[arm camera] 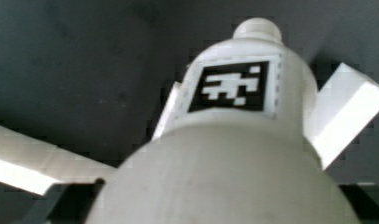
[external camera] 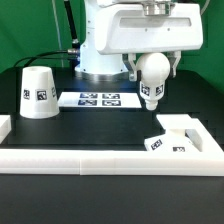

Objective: Assemble lamp

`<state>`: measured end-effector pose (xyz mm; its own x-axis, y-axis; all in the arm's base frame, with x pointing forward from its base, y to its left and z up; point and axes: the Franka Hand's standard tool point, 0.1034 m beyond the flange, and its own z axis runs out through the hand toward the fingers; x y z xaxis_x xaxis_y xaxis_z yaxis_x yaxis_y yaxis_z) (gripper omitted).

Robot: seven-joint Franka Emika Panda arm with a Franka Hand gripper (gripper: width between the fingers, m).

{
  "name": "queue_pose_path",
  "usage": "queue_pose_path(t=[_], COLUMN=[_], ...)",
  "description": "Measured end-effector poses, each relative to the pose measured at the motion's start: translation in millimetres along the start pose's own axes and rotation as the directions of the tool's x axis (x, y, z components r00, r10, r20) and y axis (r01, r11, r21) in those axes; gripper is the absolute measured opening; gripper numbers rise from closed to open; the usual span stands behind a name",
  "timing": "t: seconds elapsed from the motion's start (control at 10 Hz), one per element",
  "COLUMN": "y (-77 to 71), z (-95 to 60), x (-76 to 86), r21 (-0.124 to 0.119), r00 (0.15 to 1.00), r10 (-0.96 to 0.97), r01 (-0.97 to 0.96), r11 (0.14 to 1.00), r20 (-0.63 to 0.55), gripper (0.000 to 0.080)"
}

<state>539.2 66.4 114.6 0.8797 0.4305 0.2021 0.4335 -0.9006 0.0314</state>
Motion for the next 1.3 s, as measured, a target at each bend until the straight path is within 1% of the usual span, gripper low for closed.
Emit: queue_pose_path(t=[0.1,0.2,0.4,0.5,0.7,1.1,1.2,1.3], y=[2.3,3.6,10.2,12.7,13.6,13.5,14.3,16.7], z=[-1.0,-4.7,-15.0,-18.8,-24.6,-22.2,-22.0,-21.5], x=[2.3,8.4,30.0,40.2,56.5,53.8,55.0,57.5], r21=[-0.007,-0.007,0.000,0.000,-0.001,0.001,-0.006,-0.043], r00=[0.999,0.998,0.998,0.998,0.998,0.998,0.997,0.988], r10=[-0.050,-0.055,-0.059,-0.056,-0.051,-0.052,-0.068,-0.122], r01=[0.050,0.055,0.059,0.056,0.051,0.052,0.067,0.118], r11=[0.999,0.998,0.998,0.998,0.999,0.999,0.998,0.992], r20=[-0.011,-0.012,-0.004,-0.009,-0.022,-0.018,-0.031,-0.092], gripper=[0.0576,0.0576,0.0576,0.0576,0.0576,0.0576,0.0576,0.0576])
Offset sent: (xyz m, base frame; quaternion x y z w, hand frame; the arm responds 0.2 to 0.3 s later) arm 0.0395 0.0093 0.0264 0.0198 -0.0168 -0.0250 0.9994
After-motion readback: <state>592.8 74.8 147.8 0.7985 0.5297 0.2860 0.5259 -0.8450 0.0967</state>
